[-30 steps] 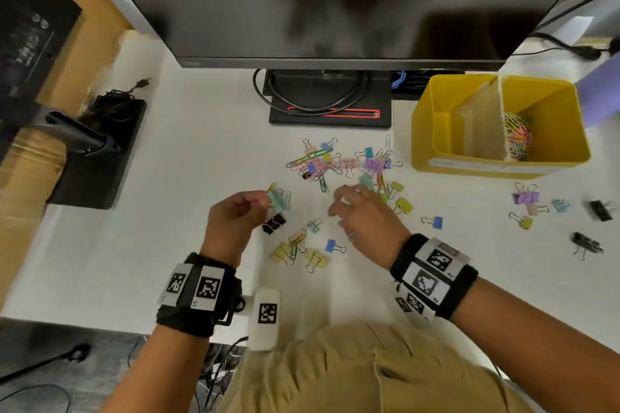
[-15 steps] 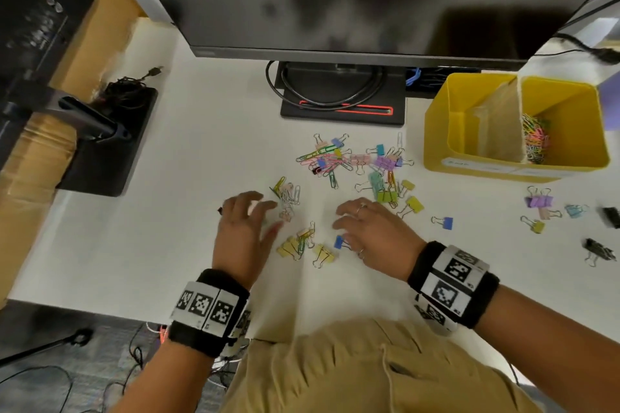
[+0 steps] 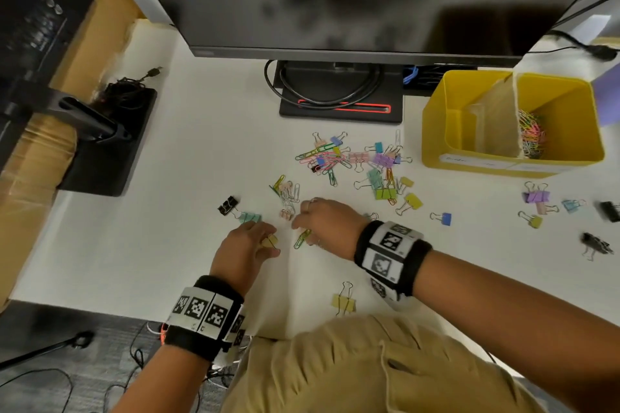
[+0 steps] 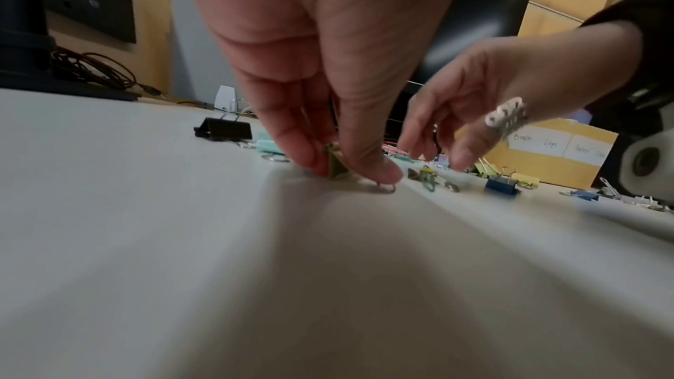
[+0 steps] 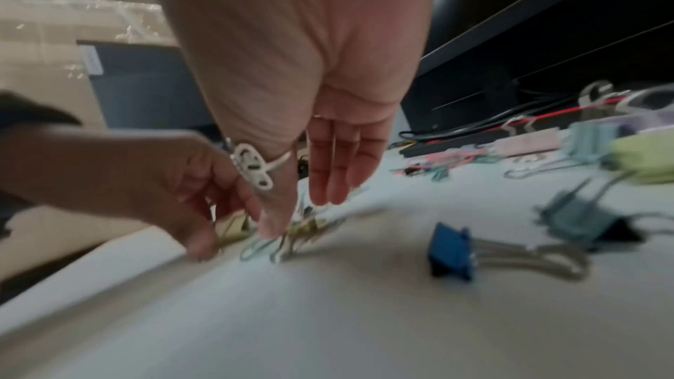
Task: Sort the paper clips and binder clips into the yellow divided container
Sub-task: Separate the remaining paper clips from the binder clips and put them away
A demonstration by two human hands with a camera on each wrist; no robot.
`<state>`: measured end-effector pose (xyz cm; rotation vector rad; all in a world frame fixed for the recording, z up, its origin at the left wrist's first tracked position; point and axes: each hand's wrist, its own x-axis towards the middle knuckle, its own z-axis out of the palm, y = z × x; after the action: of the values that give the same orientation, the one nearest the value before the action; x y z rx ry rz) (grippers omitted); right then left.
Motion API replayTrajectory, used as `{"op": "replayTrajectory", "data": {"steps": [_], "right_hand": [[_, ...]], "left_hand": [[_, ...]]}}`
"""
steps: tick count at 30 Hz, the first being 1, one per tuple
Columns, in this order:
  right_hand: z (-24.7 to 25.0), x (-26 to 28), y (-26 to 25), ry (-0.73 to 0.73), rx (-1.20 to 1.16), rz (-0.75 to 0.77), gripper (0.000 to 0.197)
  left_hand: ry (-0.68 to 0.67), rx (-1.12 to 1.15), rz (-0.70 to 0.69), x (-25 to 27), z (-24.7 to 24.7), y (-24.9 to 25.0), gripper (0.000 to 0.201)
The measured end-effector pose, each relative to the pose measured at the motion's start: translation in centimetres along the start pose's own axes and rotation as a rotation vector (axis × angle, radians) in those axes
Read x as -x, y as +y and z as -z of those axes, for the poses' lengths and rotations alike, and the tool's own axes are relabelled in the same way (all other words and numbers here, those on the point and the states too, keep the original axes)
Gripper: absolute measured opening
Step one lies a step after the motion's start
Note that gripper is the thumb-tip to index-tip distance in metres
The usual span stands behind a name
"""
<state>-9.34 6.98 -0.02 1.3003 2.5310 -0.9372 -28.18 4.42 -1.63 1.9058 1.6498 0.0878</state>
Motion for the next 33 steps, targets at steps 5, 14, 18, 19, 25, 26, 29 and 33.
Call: {"op": "replayTrajectory", "data": {"steps": [5, 14, 18, 19, 25, 26, 29, 33], "right_hand": [[-0.4, -1.2, 0.6, -0.050, 0.062, -0.039, 0.029], [-0.5, 3.6, 4.2, 0.394, -0.653, -0.259, 0.003], [0.7, 7.8, 6.4, 0.691, -0.599, -0.417, 0.004], [1.4, 9.1, 7.0, 0.842, -0.514, -0.450, 0.003], [5.5, 15.9, 14.6, 1.345, -0.098, -0.857, 0.012], [5.9, 16.5, 15.9, 1.308, -0.095, -0.924, 0.014], [5.9, 17.2, 18.5, 1.021, -0.125, -1.018, 0.017], [6.0, 16.9, 17.8, 0.993, -0.078, -0.864, 0.020]], "left_hand": [[0.046, -0.049, 0.009, 0.1, 0.3, 0.1, 0.037], [0.089, -0.196, -0.224, -1.4, -1.3, 4.8, 0.038], [-0.048, -0.122, -0.174, -2.2, -2.3, 5.6, 0.025], [-0.072, -0.106, -0.155, -2.4, -2.3, 5.5, 0.023], [-0.100, -0.084, -0.150, -2.9, -2.4, 5.5, 0.016], [-0.107, -0.085, -0.150, -3.0, -2.4, 5.6, 0.015], [-0.103, -0.094, -0.124, -3.1, -2.3, 6.0, 0.014], [-0.057, -0.120, -0.043, -2.6, -1.8, 5.4, 0.015]]}}
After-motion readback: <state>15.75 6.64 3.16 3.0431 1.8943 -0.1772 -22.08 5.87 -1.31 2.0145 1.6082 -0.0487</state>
